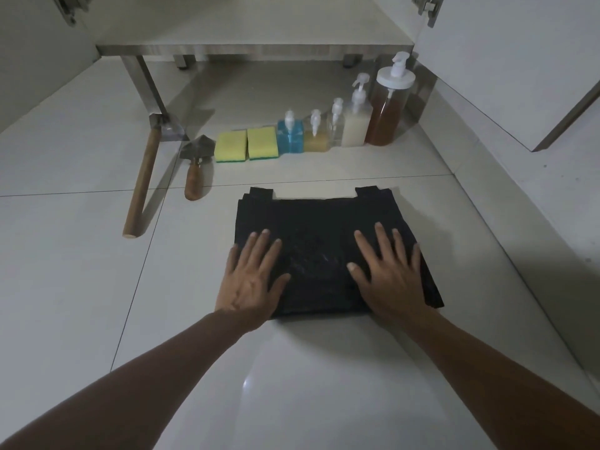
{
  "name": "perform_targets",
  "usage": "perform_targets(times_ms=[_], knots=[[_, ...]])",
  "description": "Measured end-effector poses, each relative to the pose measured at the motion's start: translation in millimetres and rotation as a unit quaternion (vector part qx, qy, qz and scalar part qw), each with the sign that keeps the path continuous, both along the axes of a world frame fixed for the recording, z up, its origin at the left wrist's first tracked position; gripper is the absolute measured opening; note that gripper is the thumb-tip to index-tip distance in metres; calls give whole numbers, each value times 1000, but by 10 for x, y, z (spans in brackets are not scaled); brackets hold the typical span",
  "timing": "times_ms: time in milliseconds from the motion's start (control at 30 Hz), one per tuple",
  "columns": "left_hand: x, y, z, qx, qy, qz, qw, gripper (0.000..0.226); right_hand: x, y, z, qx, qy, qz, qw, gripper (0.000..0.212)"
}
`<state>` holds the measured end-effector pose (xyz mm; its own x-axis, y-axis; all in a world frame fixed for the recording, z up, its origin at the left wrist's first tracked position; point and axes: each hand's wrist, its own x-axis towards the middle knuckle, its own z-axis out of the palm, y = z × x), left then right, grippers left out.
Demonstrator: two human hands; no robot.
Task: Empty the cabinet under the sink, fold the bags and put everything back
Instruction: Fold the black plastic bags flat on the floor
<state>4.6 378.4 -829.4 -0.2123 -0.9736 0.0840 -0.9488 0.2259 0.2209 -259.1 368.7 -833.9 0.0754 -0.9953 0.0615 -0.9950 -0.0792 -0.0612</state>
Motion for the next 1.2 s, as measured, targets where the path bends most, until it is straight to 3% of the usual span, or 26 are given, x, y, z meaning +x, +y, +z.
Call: perform_targets(times_ms=[133, 200, 267, 333, 467, 733, 800, 867, 967, 1033, 1133, 1200], knots=[[70, -130, -188, 134, -98, -43, 985, 95, -108, -62, -179, 116, -18, -47, 992, 74], [36, -149, -177, 121, -87, -29, 988, 98, -136, -62, -102, 67, -38, -98, 992, 73], [-74, -160, -103, 72, -84, -37, 993, 92, -207, -32, 48, 26, -77, -210, 974, 73], [-218, -193, -32, 42, -88, -74, 993, 86, -359, 8, 134, 79, -129, -310, 939, 78], [-495, -468, -45, 62, -100, -124, 985, 81, -566, 57, 218, 169, -173, -352, 904, 89], [-618, -879, -217, 168, -113, -75, 976, 88, -685, -140, 522, 194, -410, -380, 807, 38], [-624, -874, -195, 144, -117, -67, 980, 88, -661, -174, 635, 158, -428, -350, 818, 33], [-608, -870, -169, 131, -119, -69, 982, 85, -572, -218, 815, 110, -413, -295, 855, 26], [-579, -862, -94, 191, -82, -71, 976, 82, -280, -265, 1167, 78, -368, -186, 908, 28], [-516, -884, 5, 198, 27, -41, 979, 77, -13, -282, 1403, 79, -347, -126, 926, 28], [-293, -877, 136, 125, 234, 57, 963, 59, 469, -250, 1615, 104, -288, -38, 951, 24], [-82, -782, 168, 82, 277, 144, 947, 51, 799, -213, 1616, 102, -220, 14, 970, 24]])
